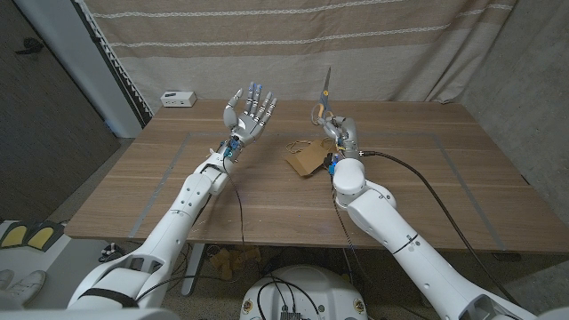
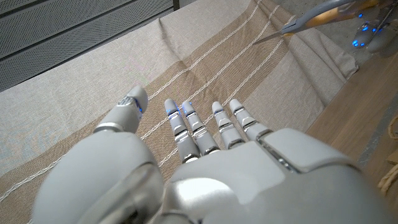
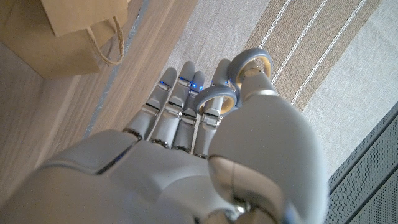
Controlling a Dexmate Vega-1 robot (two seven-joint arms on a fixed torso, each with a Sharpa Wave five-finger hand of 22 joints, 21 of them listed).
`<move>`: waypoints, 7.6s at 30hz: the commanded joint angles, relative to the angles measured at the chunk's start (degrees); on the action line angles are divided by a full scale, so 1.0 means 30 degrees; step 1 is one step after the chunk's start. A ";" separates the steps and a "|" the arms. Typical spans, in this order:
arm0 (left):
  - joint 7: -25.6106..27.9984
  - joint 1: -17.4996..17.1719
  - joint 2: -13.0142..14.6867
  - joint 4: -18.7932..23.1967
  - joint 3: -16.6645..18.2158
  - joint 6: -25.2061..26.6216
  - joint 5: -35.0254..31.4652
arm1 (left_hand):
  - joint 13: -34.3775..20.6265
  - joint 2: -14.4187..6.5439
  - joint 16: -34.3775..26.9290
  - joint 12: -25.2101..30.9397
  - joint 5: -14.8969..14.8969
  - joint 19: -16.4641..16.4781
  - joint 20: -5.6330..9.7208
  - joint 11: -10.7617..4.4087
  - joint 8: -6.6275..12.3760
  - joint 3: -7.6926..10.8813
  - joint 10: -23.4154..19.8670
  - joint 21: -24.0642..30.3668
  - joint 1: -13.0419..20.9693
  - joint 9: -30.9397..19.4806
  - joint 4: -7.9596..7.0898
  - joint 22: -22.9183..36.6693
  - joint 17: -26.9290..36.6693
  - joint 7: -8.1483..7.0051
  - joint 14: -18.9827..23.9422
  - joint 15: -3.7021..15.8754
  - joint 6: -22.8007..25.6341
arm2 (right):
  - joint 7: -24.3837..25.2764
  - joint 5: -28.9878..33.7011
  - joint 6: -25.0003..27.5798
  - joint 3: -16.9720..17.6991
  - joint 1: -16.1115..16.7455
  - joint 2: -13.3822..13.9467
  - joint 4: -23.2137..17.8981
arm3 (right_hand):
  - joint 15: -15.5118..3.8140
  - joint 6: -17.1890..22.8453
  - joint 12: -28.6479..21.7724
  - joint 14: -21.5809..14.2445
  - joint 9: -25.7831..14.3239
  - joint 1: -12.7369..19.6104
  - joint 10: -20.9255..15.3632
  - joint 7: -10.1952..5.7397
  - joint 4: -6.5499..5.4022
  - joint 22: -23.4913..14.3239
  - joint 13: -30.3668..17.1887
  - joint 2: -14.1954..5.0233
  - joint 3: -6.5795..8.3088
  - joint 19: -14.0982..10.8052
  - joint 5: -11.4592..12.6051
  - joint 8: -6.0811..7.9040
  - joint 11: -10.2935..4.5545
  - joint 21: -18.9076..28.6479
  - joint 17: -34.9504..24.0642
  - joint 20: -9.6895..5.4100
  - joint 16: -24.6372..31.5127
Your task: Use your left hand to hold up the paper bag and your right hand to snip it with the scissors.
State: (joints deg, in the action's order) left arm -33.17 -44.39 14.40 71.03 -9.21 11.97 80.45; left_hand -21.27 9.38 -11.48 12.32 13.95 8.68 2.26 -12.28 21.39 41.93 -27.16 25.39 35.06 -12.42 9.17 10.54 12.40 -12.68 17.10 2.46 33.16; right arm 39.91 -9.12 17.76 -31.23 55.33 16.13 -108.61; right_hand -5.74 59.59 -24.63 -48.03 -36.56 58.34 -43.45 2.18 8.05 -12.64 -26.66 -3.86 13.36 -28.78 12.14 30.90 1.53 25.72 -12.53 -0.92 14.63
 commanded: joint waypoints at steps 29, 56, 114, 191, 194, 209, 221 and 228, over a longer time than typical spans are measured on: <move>-0.0406 0.0806 0.0055 -0.0941 -0.0121 0.0381 -0.0299 | 0.0035 -0.0175 -0.0187 0.0149 0.0000 0.0113 0.0991 -0.0009 -0.0114 -0.0055 -0.0042 -0.0086 -0.0118 -0.0037 -0.0095 0.0038 0.0024 -0.0012 -0.0065 0.3159 0.0242 | -0.5457 -0.7245 -0.4796 0.1161 -0.0511 0.0779 0.1910 | -0.1945 -0.0288 -0.1581 0.1523 -0.6101 0.0456 -0.2307 -0.0247 -0.0213 -0.0238 -0.3130 -0.0215 -0.1458 0.0868 0.0747 1.3052 -0.3804 0.0578 -0.1449 0.0773 0.0443; -0.0105 0.0555 -0.0214 -0.0385 -0.0051 -0.0021 -0.0233 | 0.0060 -0.0188 -0.0195 0.0156 -0.0023 0.0152 0.0987 -0.0009 -0.0208 -0.0064 -0.0032 -0.0146 -0.0147 -0.0028 -0.0094 0.0043 0.0021 -0.0013 -0.0083 0.3158 0.0212 | -0.9503 -1.3048 -0.6911 0.1761 -0.0519 0.0156 0.3883 | -0.2005 -0.0621 -0.1607 0.1185 -0.5614 -0.0228 -0.2553 -0.0089 -0.0429 0.0023 -0.2748 0.0339 -0.2771 -0.0439 0.1739 1.3332 -0.3435 0.1304 -0.1970 0.0914 0.1163; 0.0358 -0.0427 0.0161 0.0752 -0.0198 -0.0304 -0.0052 | 0.0116 -0.0224 -0.0210 0.0184 -0.0079 0.0195 0.0972 -0.0010 -0.0373 -0.0089 -0.0033 -0.0314 -0.0224 -0.0031 -0.0100 0.0055 0.0012 -0.0015 -0.0129 0.3152 0.0283 | -2.1456 -1.7826 -0.9298 0.2333 -0.2138 -0.1627 1.0276 | -0.0453 -0.5376 0.1836 0.6939 0.0983 -0.0251 0.1227 -0.1449 -0.0628 0.0469 -0.0041 -0.0057 -0.5205 0.3264 0.4945 0.9580 -0.3493 -0.0383 -0.0848 0.3098 -0.0943; -0.0772 -0.0145 0.0291 -0.0077 -0.0105 -0.0139 -0.0148 | 0.0164 -0.0242 -0.0234 0.0227 -0.0120 0.0311 0.0984 -0.0011 -0.0230 -0.0112 -0.0084 -0.0440 -0.0275 -0.0114 -0.0093 0.0066 -0.0006 -0.0001 -0.0093 0.3139 0.0959 | -2.2194 -1.6906 -0.9640 0.2163 -0.2875 -0.2179 1.1641 | -0.0082 0.1172 0.2148 0.7800 0.6280 -0.0419 0.1460 -0.1412 -0.0900 0.0432 0.4364 -0.0189 -0.7827 0.4086 0.5268 0.6761 -0.3331 -0.2504 0.0242 0.3366 -0.0872; -0.0786 -0.0188 0.0319 -0.0042 -0.0059 -0.0154 -0.0140 | 0.0165 -0.0245 -0.0236 0.0230 -0.0121 0.0314 0.0976 -0.0012 -0.0217 -0.0112 -0.0088 -0.0444 -0.0276 -0.0118 -0.0094 0.0066 -0.0006 0.0000 -0.0090 0.3139 0.1001 | -2.2461 -1.6888 -0.9724 0.2137 -0.2973 -0.2246 1.1865 | -0.0070 0.0518 0.2299 0.8021 0.5810 -0.0279 0.1829 -0.1546 -0.0838 0.0430 0.4381 -0.0180 -0.7829 0.4213 0.5348 0.6950 -0.3288 -0.2601 0.0231 0.3305 -0.0963; -0.0603 -0.0745 0.0481 0.0648 0.0104 -0.0298 -0.0061 | 0.0179 -0.0276 -0.0249 0.0271 -0.0132 0.0326 0.0951 -0.0012 -0.0136 -0.0108 -0.0177 -0.0491 -0.0288 -0.0115 -0.0101 0.0070 -0.0010 0.0000 -0.0065 0.3137 0.1346 | -2.3629 -1.7530 -1.0063 0.2515 -0.3059 -0.3095 1.2906 | -0.0497 0.0361 0.1888 0.7780 0.3763 -0.0067 0.1100 -0.1187 -0.0864 0.0396 0.4199 -0.0415 -0.7816 0.4124 0.5639 0.8834 -0.3383 -0.2727 0.0145 0.3109 -0.0808; -0.0474 -0.1012 0.0479 0.1131 -0.0041 -0.0431 -0.0062 | 0.0184 -0.0284 -0.0251 0.0281 -0.0136 0.0341 0.0936 -0.0012 -0.0114 -0.0105 -0.0200 -0.0504 -0.0288 -0.0108 -0.0100 0.0071 -0.0012 0.0001 -0.0063 0.3137 0.1463 | -2.3236 -1.7440 -1.0045 0.2638 -0.2411 -0.2657 1.1934 | -0.0788 -0.1873 0.1864 0.6878 0.3225 -0.0327 0.1002 -0.1651 -0.1051 0.0380 0.4165 -0.0336 -0.8155 0.3659 0.5742 0.9149 -0.3245 -0.2756 0.0053 0.3198 -0.0545; -0.0371 -0.1190 0.0510 0.1465 -0.0112 -0.0505 -0.0051 | 0.0190 -0.0292 -0.0253 0.0290 -0.0141 0.0338 0.0927 -0.0013 -0.0085 -0.0103 -0.0220 -0.0527 -0.0289 -0.0099 -0.0100 0.0073 -0.0014 0.0002 -0.0059 0.3135 0.1608 | -2.3359 -1.7428 -1.0237 0.2642 -0.2190 -0.2552 1.1753 | -0.0832 -0.1464 0.1867 0.6894 0.3495 -0.0271 0.1065 -0.1713 -0.1035 0.0381 0.4118 -0.0385 -0.8138 0.3678 0.5771 0.9227 -0.3316 -0.2792 0.0047 0.3247 -0.0567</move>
State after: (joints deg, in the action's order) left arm -34.78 -47.14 15.78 74.00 -9.21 10.80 80.24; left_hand -20.75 8.64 -11.98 12.76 13.45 9.19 2.37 -12.28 20.79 41.61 -27.16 23.93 34.32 -12.61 8.85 10.51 12.27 -12.59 16.79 2.15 37.37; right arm -30.15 -61.55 -12.33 -23.45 47.66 7.83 -72.21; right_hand -2.66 54.31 -19.08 -26.72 -26.22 57.61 -40.58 -2.89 4.72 -11.35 -13.99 -5.16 -10.66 -17.32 29.05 58.29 -8.34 17.50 -12.14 8.50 12.74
